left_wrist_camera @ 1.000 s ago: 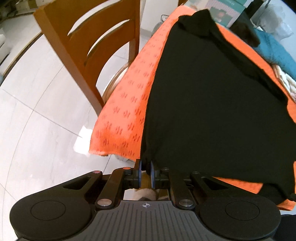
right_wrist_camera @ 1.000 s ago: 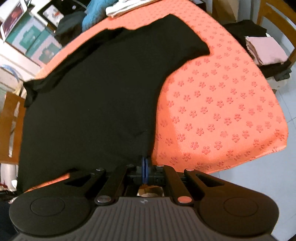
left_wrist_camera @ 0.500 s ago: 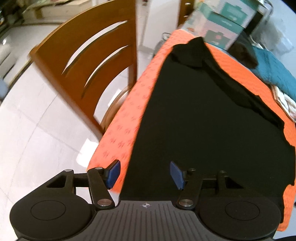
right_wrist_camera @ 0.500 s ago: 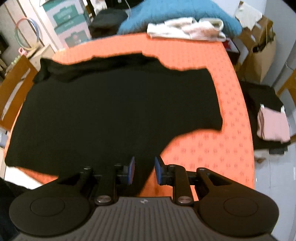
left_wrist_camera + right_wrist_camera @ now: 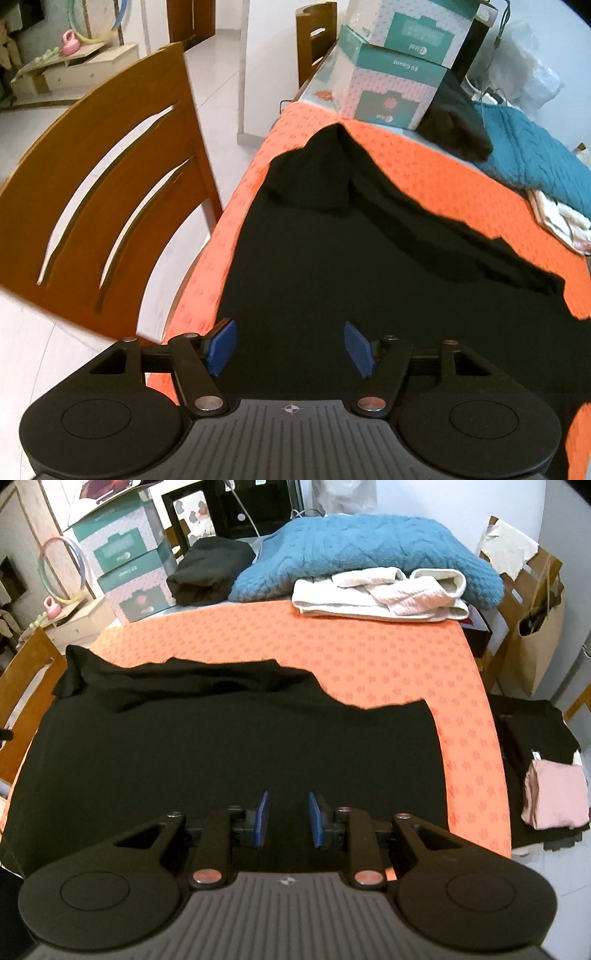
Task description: Fold clothes
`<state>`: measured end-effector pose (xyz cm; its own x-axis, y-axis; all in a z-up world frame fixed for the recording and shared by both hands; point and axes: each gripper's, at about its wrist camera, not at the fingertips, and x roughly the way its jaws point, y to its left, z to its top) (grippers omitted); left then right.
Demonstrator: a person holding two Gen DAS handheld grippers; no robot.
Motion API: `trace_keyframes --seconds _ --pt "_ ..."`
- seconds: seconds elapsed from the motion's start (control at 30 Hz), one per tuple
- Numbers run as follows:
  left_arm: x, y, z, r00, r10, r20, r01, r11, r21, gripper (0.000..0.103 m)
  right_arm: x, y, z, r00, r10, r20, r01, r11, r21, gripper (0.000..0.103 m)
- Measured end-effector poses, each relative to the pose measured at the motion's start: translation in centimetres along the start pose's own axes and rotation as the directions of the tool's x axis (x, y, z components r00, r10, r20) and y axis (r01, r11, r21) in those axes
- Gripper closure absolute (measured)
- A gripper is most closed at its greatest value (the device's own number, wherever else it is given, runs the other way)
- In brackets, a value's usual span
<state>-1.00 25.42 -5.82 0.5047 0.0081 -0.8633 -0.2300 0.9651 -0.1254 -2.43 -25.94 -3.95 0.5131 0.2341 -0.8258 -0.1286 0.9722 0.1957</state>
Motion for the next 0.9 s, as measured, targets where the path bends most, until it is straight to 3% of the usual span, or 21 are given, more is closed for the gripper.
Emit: trace_keyframes --seconds 0.5,0.63,0.77,0.87,0.9 --pt "9.6 -3.0 7.0 0.998 0.057 -0.03 -0.057 0.998 0.001 0.035 7.0 0.2 6.1 0.998 0.034 -0.061 -0.037 0.998 -0.041 0.076" --pt "12.0 -3.7 8.6 0.996 0.077 -0.037 -0.076 0.997 0.006 0.035 9.7 1.4 8.6 0.997 0.013 -0.075 -0.025 0.987 -0.161 0.076" --pt "13.5 -4.4 9.7 0.993 0.115 -0.03 -0.114 0.993 0.033 0.036 12.3 3.3 11.1 0.997 -0.01 -0.076 -0.015 0.945 -0.326 0.076" --pt "14.2 -4.7 10.4 0.993 0.118 -0.017 -0.117 0.992 0.052 0.047 13.8 5.1 11.9 0.995 0.01 -0.104 -0.056 0.895 -0.444 0.072" --pt "14.3 -4.8 10.6 0.994 0.113 -0.011 -0.112 0.992 0.057 0.056 14.3 5.7 12.2 0.993 0.017 -0.113 -0.07 0.874 -0.481 0.067"
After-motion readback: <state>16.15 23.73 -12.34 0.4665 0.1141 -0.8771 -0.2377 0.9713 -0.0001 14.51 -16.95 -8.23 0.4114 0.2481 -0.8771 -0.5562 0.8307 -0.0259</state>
